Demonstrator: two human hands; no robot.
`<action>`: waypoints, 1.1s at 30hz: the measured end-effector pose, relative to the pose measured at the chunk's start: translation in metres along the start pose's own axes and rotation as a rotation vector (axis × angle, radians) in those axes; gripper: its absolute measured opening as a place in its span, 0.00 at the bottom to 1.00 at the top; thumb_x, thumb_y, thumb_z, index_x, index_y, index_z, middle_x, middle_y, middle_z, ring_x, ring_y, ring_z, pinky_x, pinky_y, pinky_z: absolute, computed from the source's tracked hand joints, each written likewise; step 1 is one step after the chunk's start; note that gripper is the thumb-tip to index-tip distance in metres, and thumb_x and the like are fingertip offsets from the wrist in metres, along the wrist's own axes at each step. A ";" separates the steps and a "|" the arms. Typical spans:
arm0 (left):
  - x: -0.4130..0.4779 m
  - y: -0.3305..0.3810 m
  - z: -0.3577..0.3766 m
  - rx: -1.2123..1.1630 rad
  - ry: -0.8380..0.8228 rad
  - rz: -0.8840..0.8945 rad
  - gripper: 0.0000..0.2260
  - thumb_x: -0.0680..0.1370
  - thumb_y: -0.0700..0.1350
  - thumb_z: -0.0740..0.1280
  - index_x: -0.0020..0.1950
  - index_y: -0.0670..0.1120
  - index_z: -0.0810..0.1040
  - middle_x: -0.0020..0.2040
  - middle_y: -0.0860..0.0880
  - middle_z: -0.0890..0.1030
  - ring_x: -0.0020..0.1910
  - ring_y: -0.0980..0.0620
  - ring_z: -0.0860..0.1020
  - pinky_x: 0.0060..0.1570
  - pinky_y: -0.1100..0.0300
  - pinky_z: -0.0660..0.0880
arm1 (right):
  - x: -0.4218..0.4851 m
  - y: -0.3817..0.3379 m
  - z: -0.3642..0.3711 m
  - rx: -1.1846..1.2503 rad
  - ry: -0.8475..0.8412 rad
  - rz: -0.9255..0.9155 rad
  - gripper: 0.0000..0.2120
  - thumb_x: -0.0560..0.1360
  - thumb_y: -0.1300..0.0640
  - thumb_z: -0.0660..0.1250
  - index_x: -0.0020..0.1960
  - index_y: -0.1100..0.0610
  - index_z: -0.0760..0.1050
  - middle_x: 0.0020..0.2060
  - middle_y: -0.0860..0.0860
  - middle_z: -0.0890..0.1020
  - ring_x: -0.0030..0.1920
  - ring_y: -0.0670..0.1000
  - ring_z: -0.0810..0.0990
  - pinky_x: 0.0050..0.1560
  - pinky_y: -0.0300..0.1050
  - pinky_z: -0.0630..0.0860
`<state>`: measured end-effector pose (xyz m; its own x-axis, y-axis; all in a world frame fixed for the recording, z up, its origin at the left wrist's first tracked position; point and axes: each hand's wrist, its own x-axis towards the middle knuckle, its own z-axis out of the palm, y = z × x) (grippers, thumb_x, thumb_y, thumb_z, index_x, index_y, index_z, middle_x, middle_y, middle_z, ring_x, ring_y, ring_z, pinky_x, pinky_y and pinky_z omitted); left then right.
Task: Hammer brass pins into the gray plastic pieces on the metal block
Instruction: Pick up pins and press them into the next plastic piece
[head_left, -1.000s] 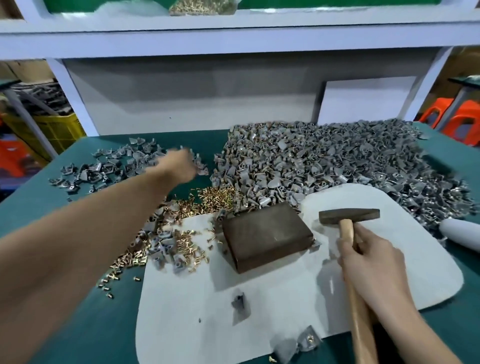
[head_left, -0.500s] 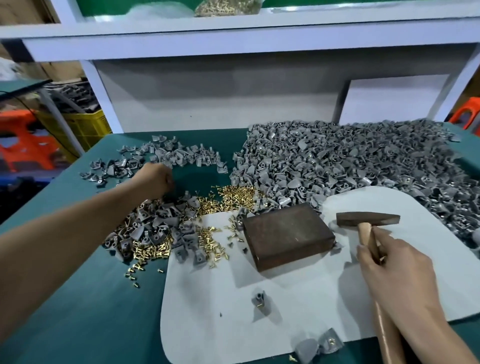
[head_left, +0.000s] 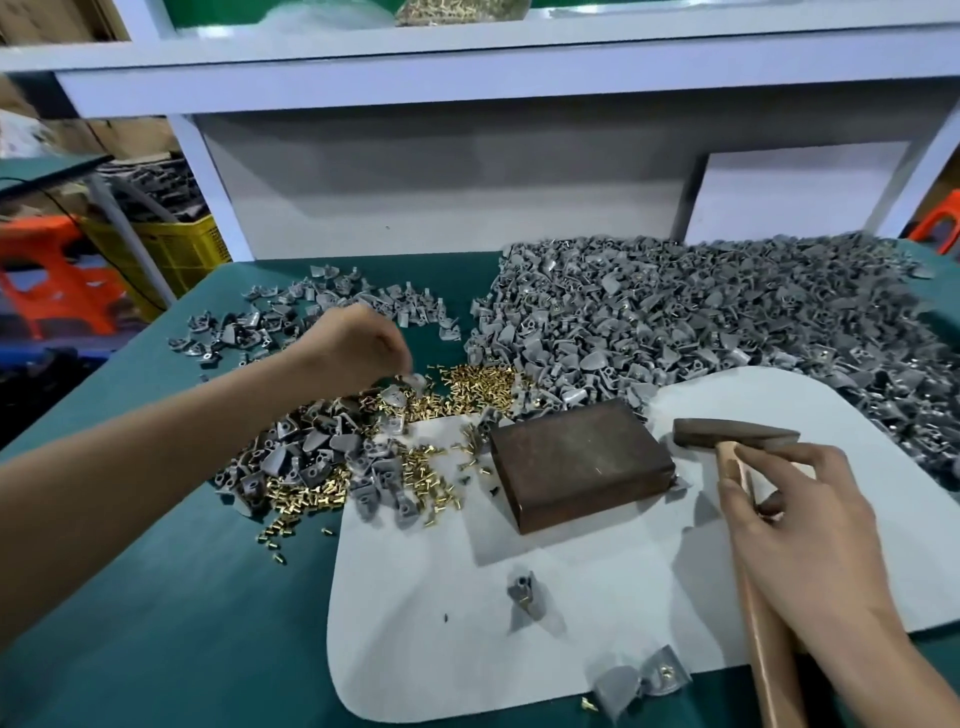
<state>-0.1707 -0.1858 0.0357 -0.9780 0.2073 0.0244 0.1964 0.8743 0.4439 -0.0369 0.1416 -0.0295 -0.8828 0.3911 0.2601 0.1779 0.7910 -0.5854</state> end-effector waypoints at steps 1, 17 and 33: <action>-0.004 0.016 0.002 -0.084 -0.019 0.025 0.08 0.75 0.38 0.70 0.39 0.49 0.82 0.40 0.54 0.83 0.36 0.61 0.81 0.42 0.66 0.79 | 0.000 0.000 0.000 0.017 0.017 -0.017 0.14 0.75 0.56 0.67 0.60 0.57 0.79 0.56 0.53 0.71 0.45 0.59 0.79 0.54 0.54 0.75; -0.020 0.000 0.043 0.365 -0.187 0.083 0.10 0.77 0.44 0.69 0.58 0.49 0.77 0.55 0.51 0.75 0.50 0.53 0.75 0.50 0.62 0.71 | 0.001 0.005 0.006 0.042 0.062 -0.131 0.12 0.72 0.61 0.70 0.55 0.59 0.81 0.55 0.55 0.75 0.37 0.53 0.75 0.50 0.53 0.75; -0.061 0.093 0.084 -0.148 0.038 0.524 0.17 0.72 0.47 0.74 0.60 0.47 0.79 0.49 0.52 0.82 0.43 0.61 0.75 0.51 0.70 0.73 | -0.001 0.006 0.007 -0.001 0.034 -0.132 0.14 0.72 0.62 0.70 0.58 0.60 0.80 0.55 0.57 0.75 0.46 0.61 0.79 0.55 0.53 0.73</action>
<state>-0.0872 -0.0798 0.0001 -0.7542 0.5802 0.3075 0.6489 0.5866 0.4846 -0.0382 0.1427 -0.0385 -0.8835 0.2995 0.3601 0.0618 0.8367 -0.5442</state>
